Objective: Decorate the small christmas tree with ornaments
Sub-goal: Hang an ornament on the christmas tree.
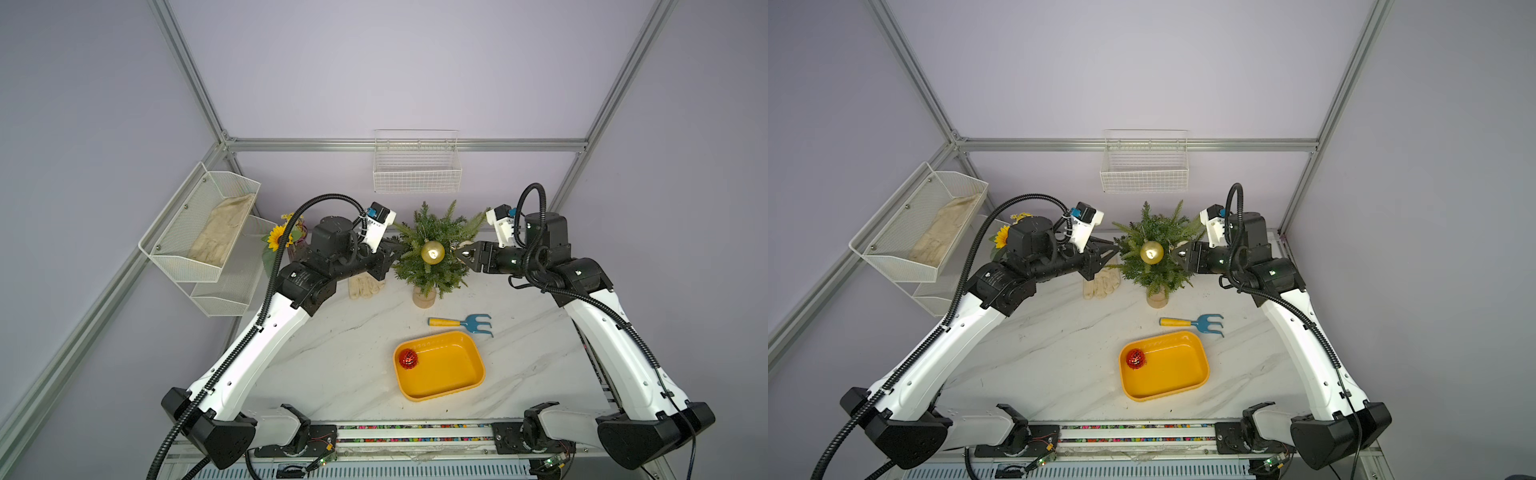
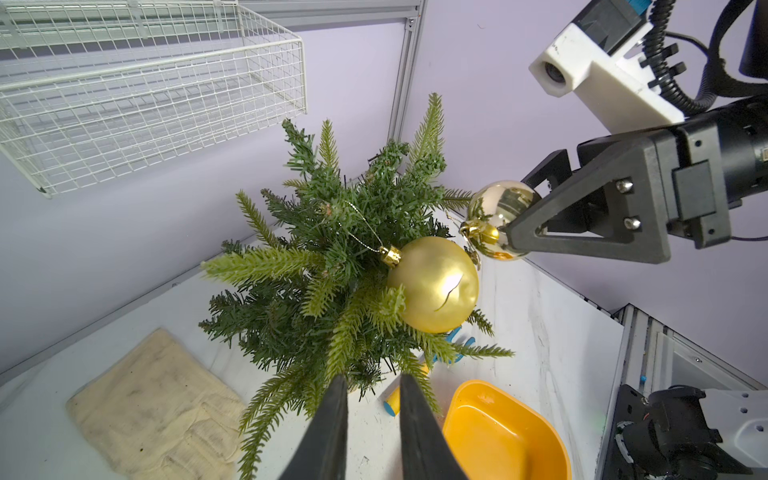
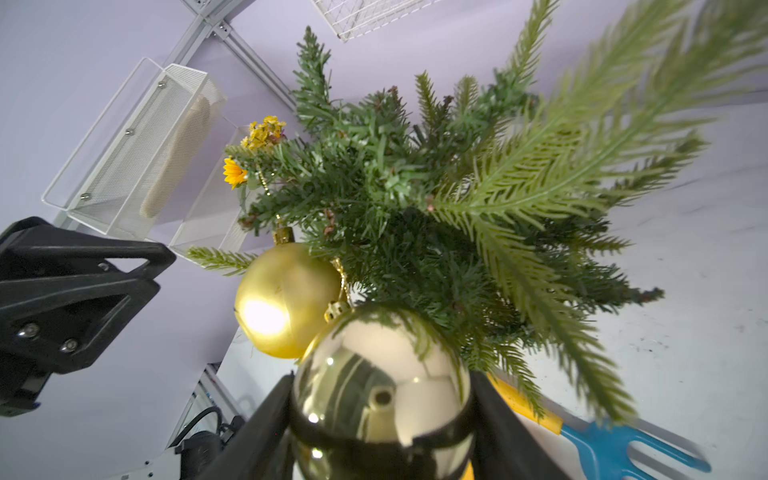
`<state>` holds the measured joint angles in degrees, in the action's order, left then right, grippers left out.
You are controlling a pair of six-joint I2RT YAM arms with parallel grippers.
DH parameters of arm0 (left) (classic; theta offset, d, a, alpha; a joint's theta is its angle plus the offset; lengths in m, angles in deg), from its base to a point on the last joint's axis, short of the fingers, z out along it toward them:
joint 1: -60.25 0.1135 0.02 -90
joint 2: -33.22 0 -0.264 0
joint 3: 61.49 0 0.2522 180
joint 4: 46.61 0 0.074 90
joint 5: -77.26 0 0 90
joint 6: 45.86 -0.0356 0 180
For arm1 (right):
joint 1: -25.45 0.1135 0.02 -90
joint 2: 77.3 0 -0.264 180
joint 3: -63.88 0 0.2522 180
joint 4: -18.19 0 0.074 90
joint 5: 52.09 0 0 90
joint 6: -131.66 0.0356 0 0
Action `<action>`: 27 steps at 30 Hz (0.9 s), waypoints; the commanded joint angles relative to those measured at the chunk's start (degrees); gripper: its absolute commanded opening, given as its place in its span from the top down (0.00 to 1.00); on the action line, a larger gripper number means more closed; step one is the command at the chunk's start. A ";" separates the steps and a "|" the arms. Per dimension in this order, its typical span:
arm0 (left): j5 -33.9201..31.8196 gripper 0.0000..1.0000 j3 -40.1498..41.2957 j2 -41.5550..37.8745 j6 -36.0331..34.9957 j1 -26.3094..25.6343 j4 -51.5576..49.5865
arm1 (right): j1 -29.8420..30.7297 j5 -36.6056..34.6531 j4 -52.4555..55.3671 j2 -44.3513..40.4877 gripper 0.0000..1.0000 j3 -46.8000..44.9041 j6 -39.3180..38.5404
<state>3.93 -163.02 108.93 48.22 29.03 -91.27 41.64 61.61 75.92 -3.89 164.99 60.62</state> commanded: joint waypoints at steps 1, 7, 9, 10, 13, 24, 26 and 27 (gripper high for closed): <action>0.41 0.76 -2.50 -1.26 0.89 -0.31 1.87 | 0.21 -5.30 1.30 0.79 0.57 1.43 -1.81; 0.23 0.77 -2.41 -1.43 1.05 -0.50 1.64 | 0.16 -6.04 0.45 0.51 0.57 0.06 -1.82; 0.16 0.76 -2.41 -1.28 1.02 -0.75 1.69 | 0.18 -6.04 0.56 0.17 0.57 -0.41 -1.82; 0.20 0.77 -2.41 -1.21 1.06 -0.93 1.69 | 0.16 -6.05 0.60 -0.16 0.57 -0.61 -1.74; 0.08 0.77 -2.41 -1.04 1.10 -1.42 1.58 | 0.19 -6.15 0.94 -0.96 0.57 -1.17 -1.65; -0.58 0.77 -2.42 -0.51 0.91 -3.22 1.26 | 0.22 -5.47 -0.51 -3.94 0.58 -5.53 0.39; -0.73 0.77 -2.41 -0.48 0.84 -3.44 1.27 | 0.17 -5.17 -1.22 -4.38 0.59 -6.65 0.96; -0.68 0.77 -2.37 -0.47 0.80 -3.49 1.26 | 0.19 -5.03 -1.62 -4.72 0.59 -7.27 1.37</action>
<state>3.40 -163.02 108.93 49.05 25.95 -91.31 41.64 56.43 76.05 -7.34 159.09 60.89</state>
